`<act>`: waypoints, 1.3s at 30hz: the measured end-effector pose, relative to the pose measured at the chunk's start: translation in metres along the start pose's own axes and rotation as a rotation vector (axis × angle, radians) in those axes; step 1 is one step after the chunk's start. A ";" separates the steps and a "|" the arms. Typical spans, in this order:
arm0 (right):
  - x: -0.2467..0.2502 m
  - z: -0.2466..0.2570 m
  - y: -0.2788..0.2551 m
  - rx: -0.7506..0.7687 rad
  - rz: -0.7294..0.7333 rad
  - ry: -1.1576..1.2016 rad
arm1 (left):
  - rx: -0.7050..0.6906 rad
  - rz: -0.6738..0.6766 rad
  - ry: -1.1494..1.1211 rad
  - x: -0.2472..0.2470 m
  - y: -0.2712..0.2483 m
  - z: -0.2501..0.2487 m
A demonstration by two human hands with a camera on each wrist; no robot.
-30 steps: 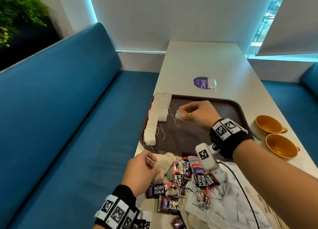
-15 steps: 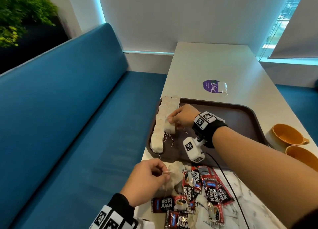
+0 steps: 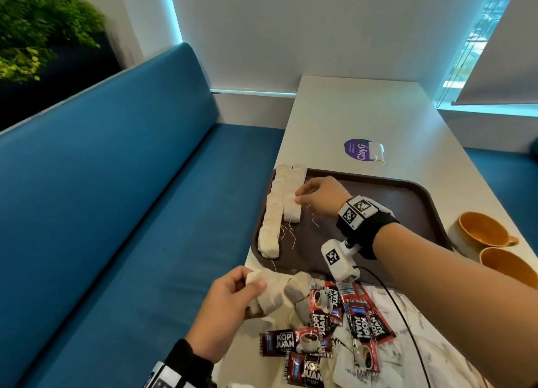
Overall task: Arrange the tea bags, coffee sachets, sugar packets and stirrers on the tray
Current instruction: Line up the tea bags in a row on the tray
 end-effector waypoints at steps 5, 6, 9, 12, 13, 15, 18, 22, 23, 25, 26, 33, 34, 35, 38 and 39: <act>-0.004 0.024 -0.077 0.115 0.296 -0.069 | -0.002 0.058 -0.313 -0.001 -0.021 -0.004; -0.007 0.026 -0.091 0.123 0.342 -0.106 | 0.007 0.067 -0.360 -0.001 -0.025 -0.004; -0.023 0.028 -0.120 0.179 0.477 -0.281 | 0.058 0.065 -0.424 -0.002 -0.037 0.001; -0.039 0.029 -0.132 0.265 0.516 -0.466 | 0.103 0.068 -0.444 -0.003 -0.047 0.007; -0.043 0.028 -0.133 0.262 0.522 -0.506 | 0.110 0.070 -0.456 -0.003 -0.050 0.009; -0.047 0.026 -0.135 0.238 0.533 -0.632 | 0.104 0.073 -0.472 -0.002 -0.054 0.014; -0.049 0.024 -0.139 0.221 0.544 -0.802 | 0.086 0.066 -0.418 -0.001 -0.059 0.021; -0.043 0.022 -0.145 0.176 0.422 -0.725 | 0.103 0.063 -0.336 -0.001 -0.065 0.028; -0.039 0.022 -0.145 0.157 0.387 -0.668 | 0.104 0.063 -0.317 -0.002 -0.067 0.028; -0.033 0.022 -0.148 0.159 0.354 -0.592 | 0.102 0.066 -0.287 -0.005 -0.070 0.028; -0.031 0.022 -0.149 0.180 0.348 -0.574 | 0.101 0.065 -0.278 -0.007 -0.072 0.028; -0.006 0.034 -0.182 0.215 0.233 -0.048 | 0.095 0.008 -0.290 -0.020 -0.075 0.034; -0.003 0.038 -0.191 0.218 0.239 0.035 | 0.095 0.007 -0.300 -0.023 -0.076 0.034; 0.000 0.043 -0.199 0.224 0.251 0.095 | 0.097 0.012 -0.309 -0.026 -0.077 0.035; 0.000 0.051 -0.223 0.256 0.347 0.142 | 0.113 0.103 -0.316 -0.037 -0.081 0.036; -0.003 0.051 -0.231 0.267 0.407 0.117 | 0.121 0.163 -0.310 -0.042 -0.084 0.036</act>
Point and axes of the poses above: each hand's wrist, its own y-axis towards the middle knuckle, its own x-axis out of the back of the hand, z = x × y, the point moved 4 cm from there along y, towards the middle knuckle, and after that the axes turned 9 degrees about x, right-handed, at the moved point
